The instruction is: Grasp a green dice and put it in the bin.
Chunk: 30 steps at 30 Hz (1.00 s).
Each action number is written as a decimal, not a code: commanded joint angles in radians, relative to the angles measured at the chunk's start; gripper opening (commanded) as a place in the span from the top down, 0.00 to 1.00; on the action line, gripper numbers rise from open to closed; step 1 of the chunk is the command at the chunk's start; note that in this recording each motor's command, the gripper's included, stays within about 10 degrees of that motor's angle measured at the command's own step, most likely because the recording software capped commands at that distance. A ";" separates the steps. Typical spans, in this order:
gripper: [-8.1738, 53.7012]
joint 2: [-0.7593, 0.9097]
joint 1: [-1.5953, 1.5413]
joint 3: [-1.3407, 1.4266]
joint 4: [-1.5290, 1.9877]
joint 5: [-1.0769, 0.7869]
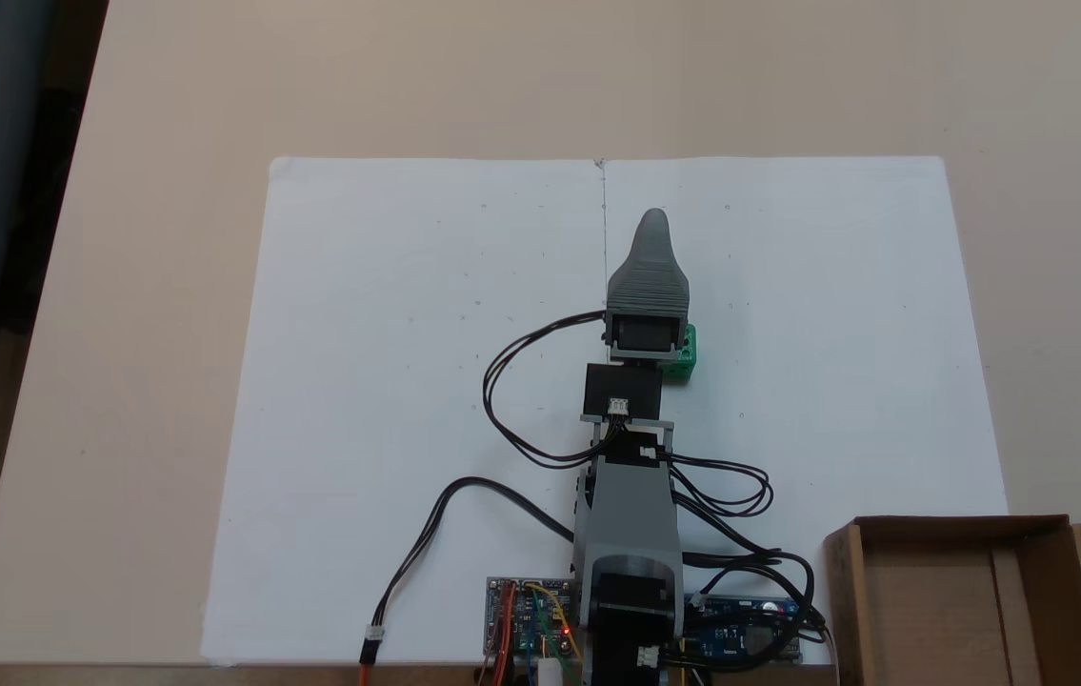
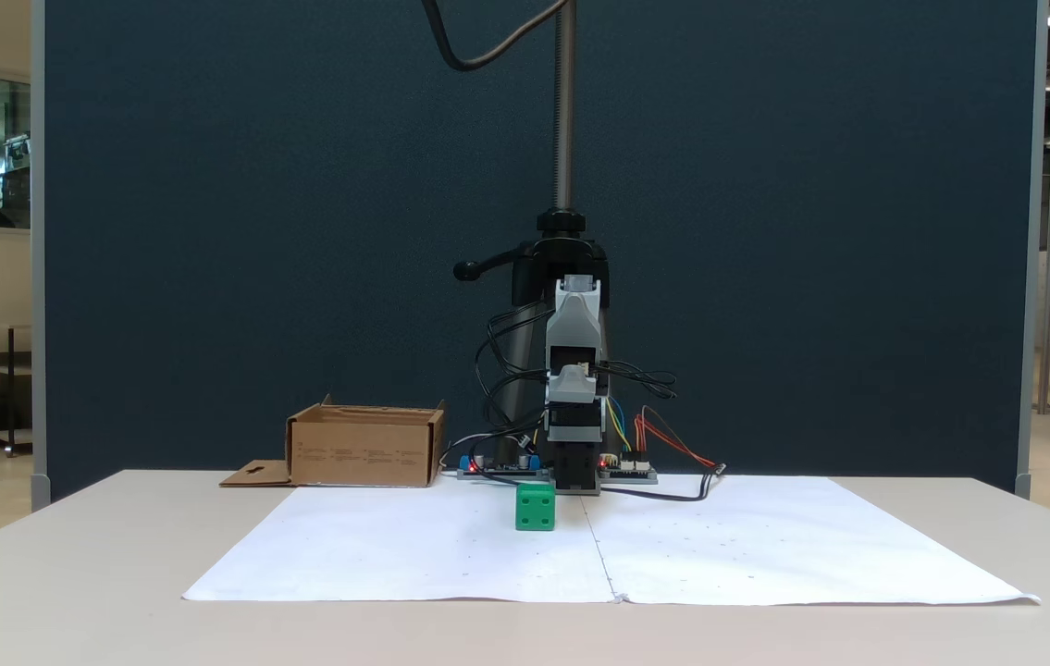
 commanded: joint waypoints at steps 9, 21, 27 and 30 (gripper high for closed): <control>0.14 0.114 0.006 0.061 -0.094 0.012; 0.14 0.112 0.008 0.061 -0.092 0.011; 0.16 0.112 0.006 0.061 -0.091 0.020; 0.16 0.112 0.002 0.061 -0.091 0.021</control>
